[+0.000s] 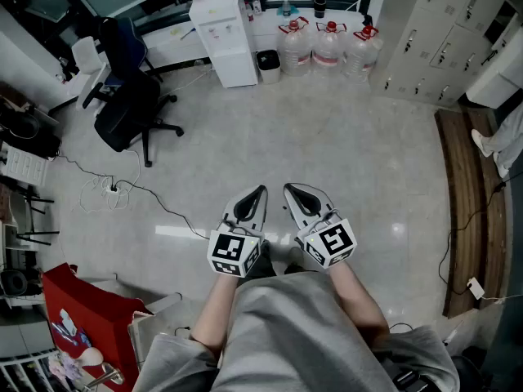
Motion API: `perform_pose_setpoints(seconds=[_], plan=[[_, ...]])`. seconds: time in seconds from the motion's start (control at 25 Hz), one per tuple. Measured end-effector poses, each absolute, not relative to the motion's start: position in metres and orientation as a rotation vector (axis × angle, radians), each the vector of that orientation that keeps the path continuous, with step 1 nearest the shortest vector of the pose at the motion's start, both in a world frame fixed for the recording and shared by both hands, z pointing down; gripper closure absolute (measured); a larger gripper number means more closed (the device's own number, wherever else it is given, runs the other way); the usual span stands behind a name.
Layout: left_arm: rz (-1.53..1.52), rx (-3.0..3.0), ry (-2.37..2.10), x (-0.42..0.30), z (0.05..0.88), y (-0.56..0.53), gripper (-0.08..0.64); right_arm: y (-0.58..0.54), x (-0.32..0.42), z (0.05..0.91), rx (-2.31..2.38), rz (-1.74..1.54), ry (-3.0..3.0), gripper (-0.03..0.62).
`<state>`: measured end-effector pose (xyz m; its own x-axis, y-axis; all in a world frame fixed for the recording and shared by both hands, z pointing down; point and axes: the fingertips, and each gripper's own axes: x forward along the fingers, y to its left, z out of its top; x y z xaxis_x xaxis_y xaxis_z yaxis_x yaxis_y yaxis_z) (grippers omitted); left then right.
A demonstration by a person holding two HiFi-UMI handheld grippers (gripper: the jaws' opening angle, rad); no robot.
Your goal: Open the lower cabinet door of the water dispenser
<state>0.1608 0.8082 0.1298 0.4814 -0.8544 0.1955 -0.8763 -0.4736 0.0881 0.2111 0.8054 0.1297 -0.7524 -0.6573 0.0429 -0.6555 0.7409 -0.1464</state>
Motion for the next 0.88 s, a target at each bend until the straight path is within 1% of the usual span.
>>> perform_pose_setpoints(seconds=[0.4, 0.88], plan=[[0.158, 2.558, -1.455, 0.124, 0.148, 0.728, 0.551, 0.729, 0.174, 0.145, -1.163, -0.224, 2.931, 0.581], [0.165, 2.543, -1.418, 0.02, 0.151, 0.61, 0.551, 0.616, 0.075, 0.149, -1.212, -0.297, 2.922, 0.581]])
